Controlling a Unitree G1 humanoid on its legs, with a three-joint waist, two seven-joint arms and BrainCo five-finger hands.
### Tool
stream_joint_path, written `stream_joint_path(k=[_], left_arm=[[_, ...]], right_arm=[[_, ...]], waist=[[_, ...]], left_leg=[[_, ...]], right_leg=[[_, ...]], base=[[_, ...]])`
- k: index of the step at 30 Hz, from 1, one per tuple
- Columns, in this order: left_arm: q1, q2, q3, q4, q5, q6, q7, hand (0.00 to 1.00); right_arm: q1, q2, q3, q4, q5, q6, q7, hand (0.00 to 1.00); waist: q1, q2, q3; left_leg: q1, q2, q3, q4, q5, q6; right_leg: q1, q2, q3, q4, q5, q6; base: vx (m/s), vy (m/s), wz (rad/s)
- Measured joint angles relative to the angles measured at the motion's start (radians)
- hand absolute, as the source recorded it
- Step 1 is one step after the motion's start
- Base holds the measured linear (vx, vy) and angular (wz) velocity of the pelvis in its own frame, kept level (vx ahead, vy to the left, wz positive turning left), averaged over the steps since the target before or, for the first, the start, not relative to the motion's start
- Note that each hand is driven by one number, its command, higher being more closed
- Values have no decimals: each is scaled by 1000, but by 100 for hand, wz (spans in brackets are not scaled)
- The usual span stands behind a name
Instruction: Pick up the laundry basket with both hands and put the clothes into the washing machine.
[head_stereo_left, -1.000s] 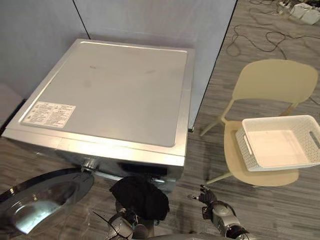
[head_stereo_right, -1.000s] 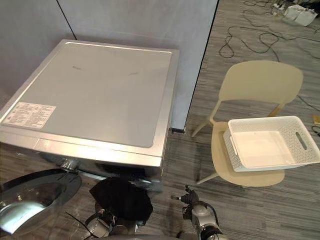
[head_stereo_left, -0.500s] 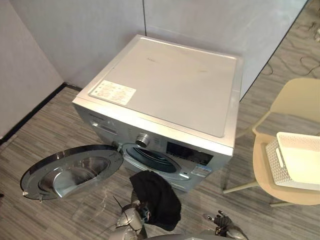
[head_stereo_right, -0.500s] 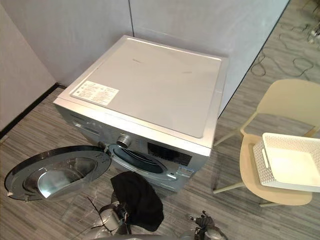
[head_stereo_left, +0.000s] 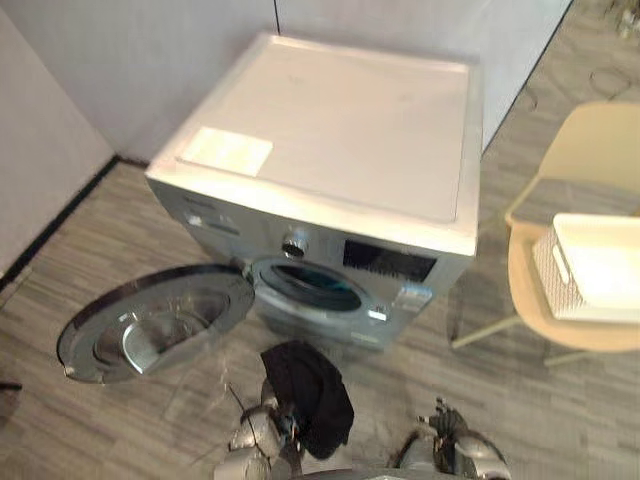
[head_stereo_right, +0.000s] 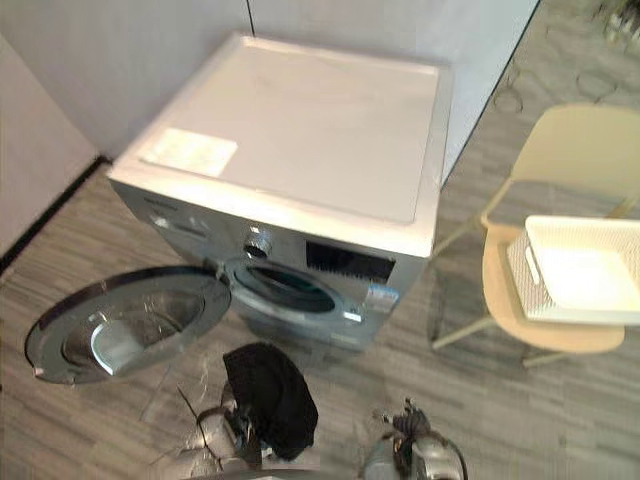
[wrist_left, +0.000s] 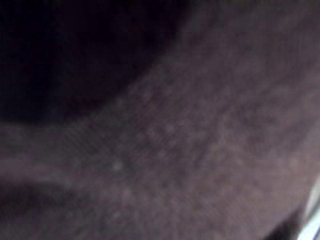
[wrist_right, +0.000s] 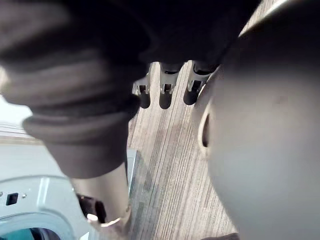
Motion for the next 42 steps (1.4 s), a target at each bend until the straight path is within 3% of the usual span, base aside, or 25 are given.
stream_joint_path(k=[3,6,10,14,19,23,27,34,37,42], left_arm=[[-164,-31,99,-3,-102,-46,90,100],[-335,-68,205,-3,-235,-110,173,100],[-568,-124,296,-2,-363,-205,262,100],[-743,-129,331,-1,-392,-243,294,100],[-891,-103,382,-1,-411,-253,319,100],[-1018,11,442,0,-427,-251,342,100],[-1116,131,483,10,-390,-238,365,100],[-1398,342,483,163,-254,-123,362,100],[-1497,420,474,277,-224,-47,360,100],[-1517,433,448,279,-200,-25,383,100]], right_arm=[[-29,49,79,-166,95,-12,-36,0],[-45,105,176,-279,213,-45,-45,0],[-34,133,319,-382,417,-88,-29,0],[-32,130,327,-459,572,-141,4,0],[-30,127,310,-582,738,-190,56,0],[1,134,268,-702,845,-227,103,0],[60,133,251,-753,892,-235,132,0],[95,135,246,-818,967,-213,185,0],[95,135,232,-823,986,-183,199,0],[96,135,224,-822,1001,-161,206,0]], waist=[[-1,-15,81],[-5,-28,146],[-43,-40,183],[-58,-52,208],[-78,-61,232],[-89,-61,232],[-88,-61,232],[-89,-62,231],[-85,-63,231],[-77,-67,228]], left_leg=[[-128,51,23,102,-22,14],[-221,107,70,151,-30,18],[-352,162,134,196,-26,12],[-495,211,124,291,-26,13],[-674,276,81,465,-62,71],[-784,318,61,552,-96,75],[-820,350,60,573,-99,75],[-846,378,71,561,-94,74],[-845,380,77,543,-79,68],[-835,376,100,478,-40,65]], right_leg=[[-172,-19,54,130,-30,-33],[-303,-21,84,189,-42,-38],[-467,-38,105,257,-40,-54],[-615,-37,133,346,-53,-80],[-799,-36,182,510,-92,-107],[-918,-26,214,591,-122,-117],[-965,-2,223,605,-127,-125],[-1000,21,216,582,-116,-143],[-1006,37,211,570,-112,-148],[-1005,52,194,521,-95,-166]], base=[[-292,-81,-37],[-217,-108,-35],[-106,-80,-4],[-89,-22,-17],[-36,-11,-19],[-44,-18,-20],[-36,-55,-23],[-23,-46,-15],[-10,-74,-7],[-27,-73,-2]])
